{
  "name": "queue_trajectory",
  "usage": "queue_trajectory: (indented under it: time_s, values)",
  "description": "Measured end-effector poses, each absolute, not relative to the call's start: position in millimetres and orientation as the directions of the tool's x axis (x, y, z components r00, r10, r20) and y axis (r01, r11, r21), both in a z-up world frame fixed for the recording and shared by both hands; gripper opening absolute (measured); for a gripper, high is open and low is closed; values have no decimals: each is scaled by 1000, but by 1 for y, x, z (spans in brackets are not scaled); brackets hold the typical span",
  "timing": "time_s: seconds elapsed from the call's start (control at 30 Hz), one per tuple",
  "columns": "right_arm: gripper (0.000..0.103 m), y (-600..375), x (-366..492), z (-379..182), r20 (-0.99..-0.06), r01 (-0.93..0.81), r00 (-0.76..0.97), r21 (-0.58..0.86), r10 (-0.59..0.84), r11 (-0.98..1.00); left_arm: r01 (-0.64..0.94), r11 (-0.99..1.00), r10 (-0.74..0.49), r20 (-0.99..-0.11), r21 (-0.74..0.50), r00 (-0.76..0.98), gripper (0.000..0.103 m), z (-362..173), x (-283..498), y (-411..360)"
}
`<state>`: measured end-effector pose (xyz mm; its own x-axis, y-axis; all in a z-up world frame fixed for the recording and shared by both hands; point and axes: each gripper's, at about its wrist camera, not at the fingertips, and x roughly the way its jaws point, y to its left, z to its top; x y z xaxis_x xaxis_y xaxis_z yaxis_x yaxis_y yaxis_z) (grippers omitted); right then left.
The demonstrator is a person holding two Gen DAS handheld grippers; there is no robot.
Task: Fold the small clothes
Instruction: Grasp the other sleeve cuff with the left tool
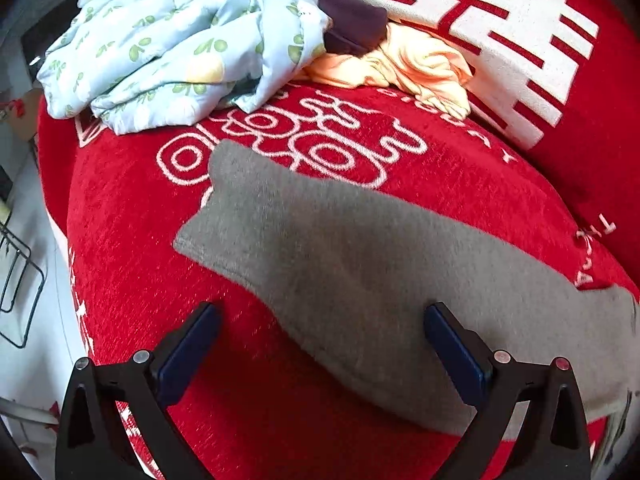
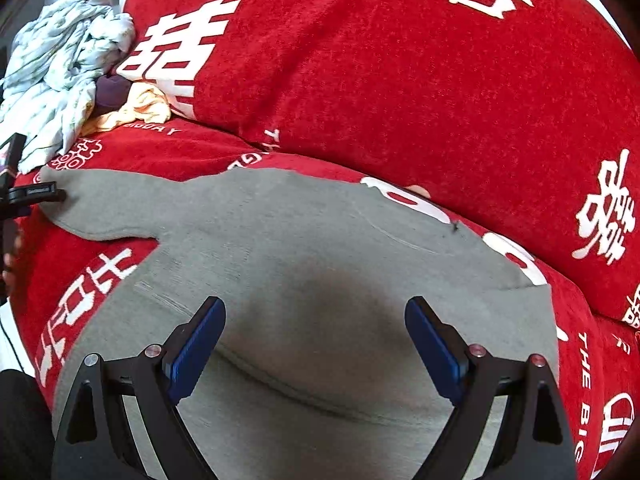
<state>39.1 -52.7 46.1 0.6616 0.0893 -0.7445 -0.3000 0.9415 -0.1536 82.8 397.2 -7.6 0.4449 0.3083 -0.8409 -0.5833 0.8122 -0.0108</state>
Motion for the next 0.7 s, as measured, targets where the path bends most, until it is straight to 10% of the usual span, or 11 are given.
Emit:
queue_trajectory:
  time_s: [0.2, 0.27, 0.33, 0.7]
  values:
    - [93, -46, 46, 58, -734, -309, 670, -142, 110, 940, -585, 811, 323, -818, -20, 476, 100, -7, 100, 399]
    - [93, -41, 49, 63, -731, -318, 672, -140, 119, 938, -583, 812, 339, -790, -29, 511, 71, -2, 101, 397]
    - [93, -33, 54, 66, -727, -330, 675, -145, 126, 933, -537, 840, 279, -789, -76, 548, 10, 4, 98, 393]
    - [93, 41, 95, 52, -761, -440, 627, -168, 167, 882, -525, 845, 274, -755, -107, 596, 10, 28, 83, 380]
